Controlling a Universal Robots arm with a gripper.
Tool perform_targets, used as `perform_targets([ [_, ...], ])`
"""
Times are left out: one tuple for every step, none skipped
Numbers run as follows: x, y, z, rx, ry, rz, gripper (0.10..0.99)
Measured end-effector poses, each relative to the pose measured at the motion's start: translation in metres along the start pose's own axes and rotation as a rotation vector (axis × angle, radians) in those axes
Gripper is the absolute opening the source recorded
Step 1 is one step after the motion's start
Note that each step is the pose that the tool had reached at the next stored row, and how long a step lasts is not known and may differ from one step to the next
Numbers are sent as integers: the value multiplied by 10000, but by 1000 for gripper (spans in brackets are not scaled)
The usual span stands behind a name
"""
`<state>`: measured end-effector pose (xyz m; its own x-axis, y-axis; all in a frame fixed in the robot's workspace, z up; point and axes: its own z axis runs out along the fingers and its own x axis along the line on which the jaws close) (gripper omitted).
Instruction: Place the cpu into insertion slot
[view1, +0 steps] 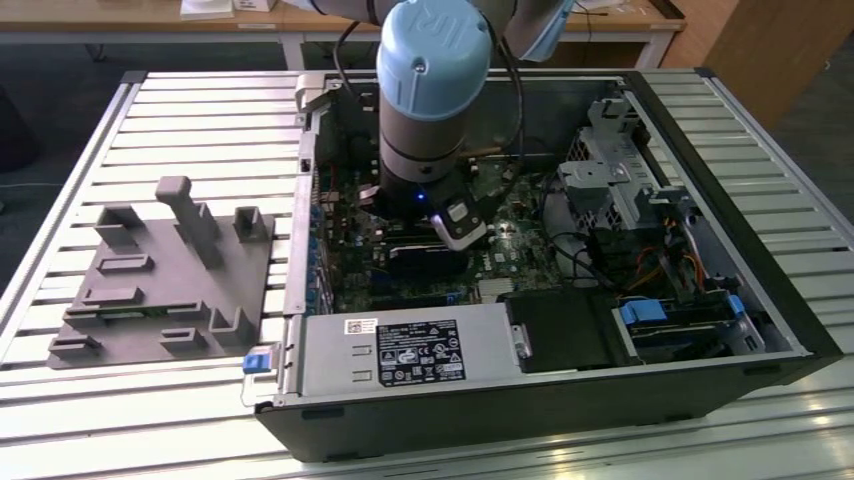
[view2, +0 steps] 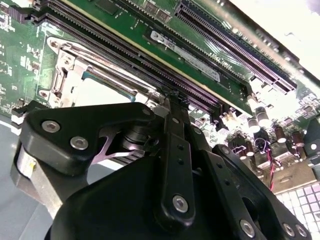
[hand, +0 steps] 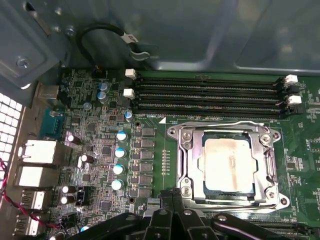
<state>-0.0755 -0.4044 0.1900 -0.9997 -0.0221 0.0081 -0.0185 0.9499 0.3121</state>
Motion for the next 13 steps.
perform_targets([
  [0, 5, -13, -17, -2, 0, 106],
  [0, 11, -33, -24, -1, -1, 106],
  [0, 19, -60, -26, 0, 0, 106],
  [1, 28, -87, -28, 0, -1, 106],
  [1, 36, -110, -29, 0, 0, 106],
  [1, 43, -132, -28, 1, 0, 106],
  [1, 51, -158, -27, 1, 0, 106],
  [1, 58, -180, -28, 1, 0, 106],
  [2, 63, -193, -28, 0, 0, 106],
  [2, 67, -207, -28, 0, -1, 106],
  [2, 74, -228, -29, 0, -1, 106],
  [2, 83, -254, -28, 1, 0, 106],
  [2, 89, -274, -27, 1, -1, 106],
])
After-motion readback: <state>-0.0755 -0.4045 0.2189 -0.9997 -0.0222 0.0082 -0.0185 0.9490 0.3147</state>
